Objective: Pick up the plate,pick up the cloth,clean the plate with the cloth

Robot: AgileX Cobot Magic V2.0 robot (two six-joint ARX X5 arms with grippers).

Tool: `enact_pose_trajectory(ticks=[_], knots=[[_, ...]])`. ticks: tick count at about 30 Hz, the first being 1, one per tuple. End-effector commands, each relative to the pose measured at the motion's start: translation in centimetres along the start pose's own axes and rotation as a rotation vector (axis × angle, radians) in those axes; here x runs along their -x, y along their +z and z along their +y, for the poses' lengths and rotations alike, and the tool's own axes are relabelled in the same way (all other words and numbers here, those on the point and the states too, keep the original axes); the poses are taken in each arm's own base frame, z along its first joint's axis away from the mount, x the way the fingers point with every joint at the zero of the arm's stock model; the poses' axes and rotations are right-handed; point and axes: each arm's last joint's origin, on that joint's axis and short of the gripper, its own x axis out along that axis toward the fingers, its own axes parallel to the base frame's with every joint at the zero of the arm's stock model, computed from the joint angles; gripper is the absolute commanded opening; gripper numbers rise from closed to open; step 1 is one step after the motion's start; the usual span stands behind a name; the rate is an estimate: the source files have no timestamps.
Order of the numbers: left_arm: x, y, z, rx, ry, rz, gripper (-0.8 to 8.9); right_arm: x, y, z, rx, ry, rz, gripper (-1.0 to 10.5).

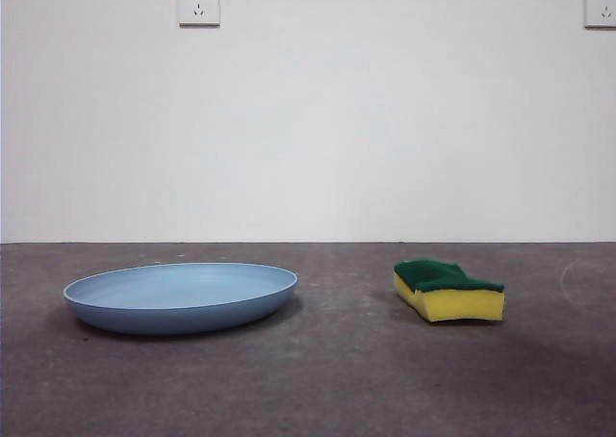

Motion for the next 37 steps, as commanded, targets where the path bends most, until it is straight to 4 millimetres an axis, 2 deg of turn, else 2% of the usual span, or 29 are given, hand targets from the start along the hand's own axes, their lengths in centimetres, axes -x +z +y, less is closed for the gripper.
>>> enact_pose_trajectory(ticks=[1, 4, 37], knots=[[-0.12, -0.39, 0.05, 0.004, 0.005, 0.007, -0.03, -0.08, -0.42, -0.04, -0.028, -0.001, 0.019, 0.0], [-0.12, -0.39, 0.05, 0.004, 0.004, 0.007, -0.03, -0.07, -0.41, -0.05, -0.075, -0.006, 0.018, 0.0], [-0.12, -0.39, 0.05, 0.004, 0.004, 0.007, -0.03, -0.08, -0.42, -0.06, -0.073, -0.007, 0.020, 0.0]])
